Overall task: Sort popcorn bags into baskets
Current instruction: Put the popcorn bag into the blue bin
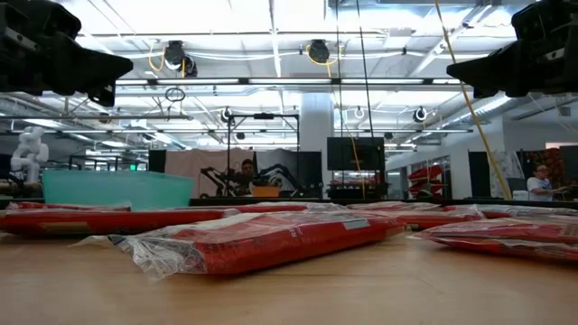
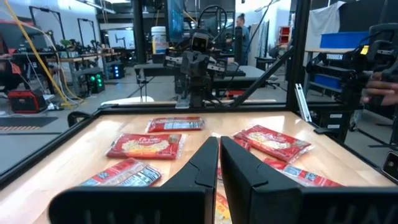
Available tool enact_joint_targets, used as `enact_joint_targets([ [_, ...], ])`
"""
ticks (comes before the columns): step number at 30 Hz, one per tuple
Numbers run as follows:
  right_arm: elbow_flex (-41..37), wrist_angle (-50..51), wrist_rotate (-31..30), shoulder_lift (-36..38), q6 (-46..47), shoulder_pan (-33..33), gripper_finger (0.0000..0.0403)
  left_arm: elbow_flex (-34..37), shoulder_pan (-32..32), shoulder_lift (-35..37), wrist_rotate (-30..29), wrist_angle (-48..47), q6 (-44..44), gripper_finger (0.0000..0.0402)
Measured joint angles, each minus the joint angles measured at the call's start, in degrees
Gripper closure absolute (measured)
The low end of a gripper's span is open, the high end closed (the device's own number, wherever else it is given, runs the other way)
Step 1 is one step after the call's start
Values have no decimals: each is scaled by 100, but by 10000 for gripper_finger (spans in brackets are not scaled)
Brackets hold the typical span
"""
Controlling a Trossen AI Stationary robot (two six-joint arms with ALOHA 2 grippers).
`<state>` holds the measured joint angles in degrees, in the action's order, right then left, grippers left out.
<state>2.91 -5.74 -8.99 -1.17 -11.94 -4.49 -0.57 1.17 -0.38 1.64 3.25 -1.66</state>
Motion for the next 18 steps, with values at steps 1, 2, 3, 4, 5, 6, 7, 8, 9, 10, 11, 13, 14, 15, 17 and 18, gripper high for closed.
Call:
enact_joint_targets([
  [1, 1, 0, 0, 0, -4, 0, 403, -1, -2, 0, -45, -1, -14, 378],
  [2, 1, -1, 0, 1, 33, 0, 403, -1, -2, 0, -61, 1, -12, 378],
  [3, 1, -2, 0, 0, 105, 0, 403, 1, -2, 0, -64, 3, 24, 378],
  [4, -1, -2, 0, 1, 181, 0, 403, 1, -2, 0, -64, 16, 49, 378],
  [5, -1, 0, 0, 1, 222, 0, 403, 1, -2, 0, -66, 64, 53, 378],
  [6, -1, -1, 0, 0, 224, 0, 403, 0, -2, 0, -74, 156, 54, 378],
  [7, 0, -1, -3, 1, 216, 0, 403, -1, -2, 1, -82, 280, 72, 378],
  [8, 0, -2, -7, 0, 215, 0, 403, -1, -2, 0, -84, 432, 126, 378],
  [9, 1, -2, -9, 2, 226, 0, 403, 1, -2, 0, -86, 590, 251, 378],
  [10, 1, -2, -11, 0, 239, 0, 403, 1, -2, 0, -88, 781, 330, 378],
  [11, -1, -2, -11, 0, 269, 0, 403, 0, -2, 0, -92, 1004, 328, 378],
  [13, 1, -2, -15, 1, 359, 0, 403, -1, -2, 0, -93, 1474, 183, 378],
  [14, -1, -2, -15, 1, 383, 0, 403, -2, -2, 0, -90, 1695, 113, 378],
  [15, 0, -2, -16, 1, 391, 0, 403, -41, -2, 2, -84, 1841, 29, 378],
  [17, 1, -2, -17, 0, 395, 0, 403, -221, -2, 0, -82, 1914, -68, 378],
  [18, 1, 5, -17, 0, 395, 0, 403, -356, -2, 0, -79, 1872, -70, 378],
])
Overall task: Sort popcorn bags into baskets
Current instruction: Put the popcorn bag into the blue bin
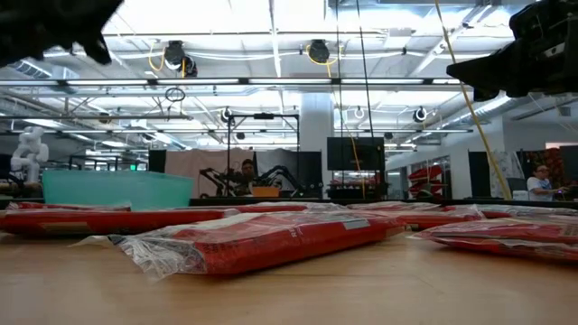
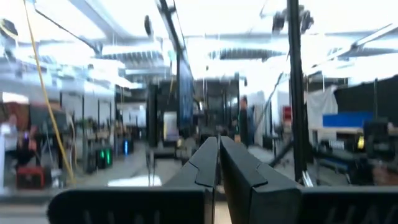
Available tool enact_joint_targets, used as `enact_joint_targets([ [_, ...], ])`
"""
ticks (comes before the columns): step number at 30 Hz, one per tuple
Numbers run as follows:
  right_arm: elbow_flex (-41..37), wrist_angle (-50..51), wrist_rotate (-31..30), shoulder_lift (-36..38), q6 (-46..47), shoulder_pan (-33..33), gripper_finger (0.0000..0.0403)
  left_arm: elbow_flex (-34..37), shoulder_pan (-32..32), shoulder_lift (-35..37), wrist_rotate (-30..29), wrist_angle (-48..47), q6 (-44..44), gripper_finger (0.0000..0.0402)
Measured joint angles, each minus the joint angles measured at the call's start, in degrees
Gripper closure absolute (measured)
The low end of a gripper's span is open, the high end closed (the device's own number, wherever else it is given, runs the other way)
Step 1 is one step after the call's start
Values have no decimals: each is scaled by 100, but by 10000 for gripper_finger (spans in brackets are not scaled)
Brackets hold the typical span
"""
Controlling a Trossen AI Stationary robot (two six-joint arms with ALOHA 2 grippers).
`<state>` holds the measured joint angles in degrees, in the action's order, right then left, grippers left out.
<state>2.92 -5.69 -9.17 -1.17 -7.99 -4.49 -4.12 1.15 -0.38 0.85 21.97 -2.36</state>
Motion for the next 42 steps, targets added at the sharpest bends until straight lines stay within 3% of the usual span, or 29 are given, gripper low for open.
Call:
enact_joint_targets([
  [10, -2, 35, -165, -9, 131, 0, 403, -1746, 0, -562, 14, -1428, 416, 378],
  [17, -2, 165, -307, -15, 545, 0, 403, -2851, 31, -1429, 13, -3370, 1110, 378],
  [21, 0, 206, -304, -77, 797, 0, 403, -3235, 144, -2025, 10, -4297, 1433, 378],
  [29, 64, 107, -484, -477, 1565, 2, 403, -3596, 709, -3298, -265, -5193, 1583, 378],
  [35, 1227, 620, -612, -1440, 1384, 2, 403, -3950, 1186, -4068, -965, -5788, 1563, 378],
  [42, 2851, 1026, -599, -3013, 585, 68, 403, -4050, 1562, -4433, -1039, -5946, 1729, 378],
])
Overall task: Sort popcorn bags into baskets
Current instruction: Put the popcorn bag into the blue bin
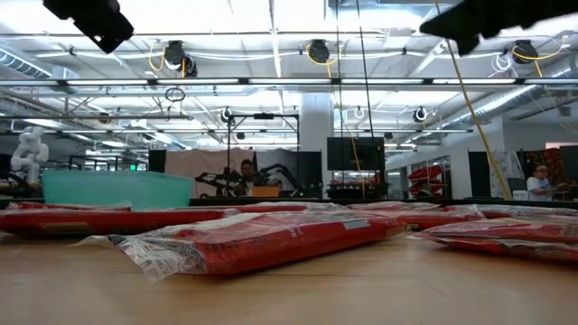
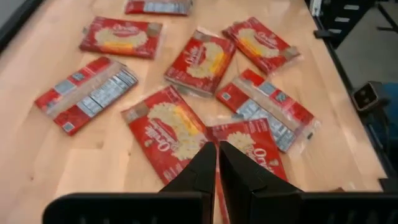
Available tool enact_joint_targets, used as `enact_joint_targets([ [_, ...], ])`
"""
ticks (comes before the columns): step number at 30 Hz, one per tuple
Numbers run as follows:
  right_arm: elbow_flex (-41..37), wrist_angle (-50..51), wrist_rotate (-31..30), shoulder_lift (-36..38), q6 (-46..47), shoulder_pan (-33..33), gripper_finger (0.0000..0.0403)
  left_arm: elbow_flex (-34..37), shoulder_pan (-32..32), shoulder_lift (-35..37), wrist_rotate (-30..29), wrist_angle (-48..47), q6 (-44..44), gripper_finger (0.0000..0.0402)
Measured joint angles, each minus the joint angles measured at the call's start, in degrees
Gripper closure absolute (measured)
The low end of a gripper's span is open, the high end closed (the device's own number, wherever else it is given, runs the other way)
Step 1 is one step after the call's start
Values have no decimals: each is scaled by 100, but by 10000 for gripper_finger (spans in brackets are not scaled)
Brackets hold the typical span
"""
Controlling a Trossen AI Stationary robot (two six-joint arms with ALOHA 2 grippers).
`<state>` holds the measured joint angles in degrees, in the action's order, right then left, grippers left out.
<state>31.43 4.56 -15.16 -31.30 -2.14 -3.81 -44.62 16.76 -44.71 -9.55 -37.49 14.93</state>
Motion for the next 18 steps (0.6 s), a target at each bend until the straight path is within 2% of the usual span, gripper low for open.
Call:
enact_joint_targets([
  [4, 532, 2, 19, -980, -402, 70, 403, 0, 221, -175, 3, -139, 461, 378],
  [9, 828, -17, 60, -2057, -252, 270, 403, 0, 578, -532, 2, -208, 744, 378],
  [13, 828, -63, 475, -2784, -157, 394, 403, 0, 872, -951, 257, -279, 942, 375],
  [18, 828, -424, 522, -3503, -225, 501, 403, 0, 1176, -1589, 300, -298, 1195, 329],
])
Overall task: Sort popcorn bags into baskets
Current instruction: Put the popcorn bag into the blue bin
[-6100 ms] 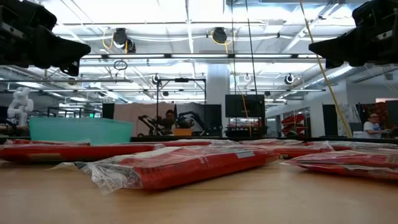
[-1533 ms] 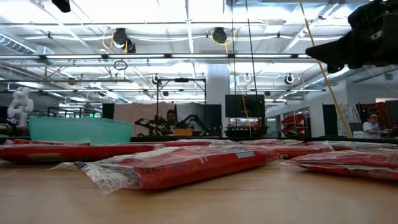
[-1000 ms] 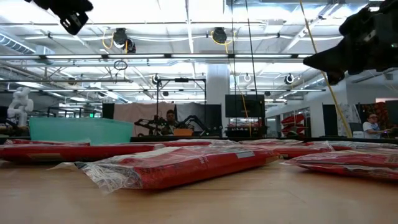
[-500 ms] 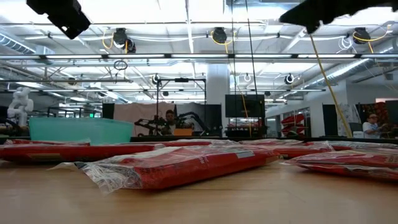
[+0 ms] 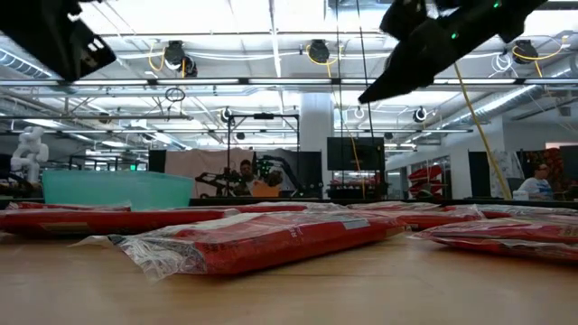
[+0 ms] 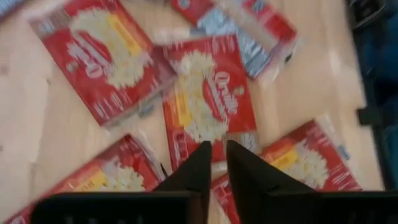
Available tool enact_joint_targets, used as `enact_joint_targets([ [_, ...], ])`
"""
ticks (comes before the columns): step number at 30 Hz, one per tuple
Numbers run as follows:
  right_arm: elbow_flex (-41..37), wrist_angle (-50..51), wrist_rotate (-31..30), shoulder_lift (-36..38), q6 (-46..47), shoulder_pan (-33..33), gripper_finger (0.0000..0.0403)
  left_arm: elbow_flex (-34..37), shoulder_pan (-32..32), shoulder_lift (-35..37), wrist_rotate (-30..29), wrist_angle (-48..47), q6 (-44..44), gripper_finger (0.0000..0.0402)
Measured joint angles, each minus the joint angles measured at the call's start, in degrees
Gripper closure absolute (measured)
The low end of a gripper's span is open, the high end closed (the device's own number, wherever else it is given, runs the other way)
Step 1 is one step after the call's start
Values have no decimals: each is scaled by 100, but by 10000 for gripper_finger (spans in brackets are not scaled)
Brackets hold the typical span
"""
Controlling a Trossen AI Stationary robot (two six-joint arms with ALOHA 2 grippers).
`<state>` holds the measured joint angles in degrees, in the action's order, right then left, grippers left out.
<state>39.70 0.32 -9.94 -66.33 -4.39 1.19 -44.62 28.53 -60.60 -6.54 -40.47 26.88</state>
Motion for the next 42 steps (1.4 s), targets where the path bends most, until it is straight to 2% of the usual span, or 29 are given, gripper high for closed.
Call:
enact_joint_targets([
  [6, 0, -388, 134, -465, -204, 138, 403, 0, 364, -781, -274, -97, -18, 240],
  [9, 0, -497, 134, -565, -276, 144, 403, 0, 534, -1193, -376, -420, 0, 209],
  [12, 0, -617, 142, -604, -288, 142, 403, 2, 699, -1589, -551, -720, 38, 191],
  [19, 0, -608, 172, -604, -174, 141, 403, 7, 882, -2363, -553, -774, 472, 167],
  [23, -85, -612, 339, -604, -134, 135, 403, 11, 991, -2581, -554, -755, 503, 143],
  [28, -237, -612, 271, -604, -142, 135, 403, 12, 1081, -2607, -782, -806, 559, 115],
  [32, -313, -678, 265, -604, -218, 135, 403, 25, 1159, -2607, -1051, -1060, 589, 112],
  [36, -493, -1242, 260, -604, -239, 135, 403, 154, 1174, -2607, -1234, -993, 460, 126],
  [42, -1049, -2634, 266, -604, -362, 134, 403, 762, 1183, -2553, -1366, -93, -55, 168],
])
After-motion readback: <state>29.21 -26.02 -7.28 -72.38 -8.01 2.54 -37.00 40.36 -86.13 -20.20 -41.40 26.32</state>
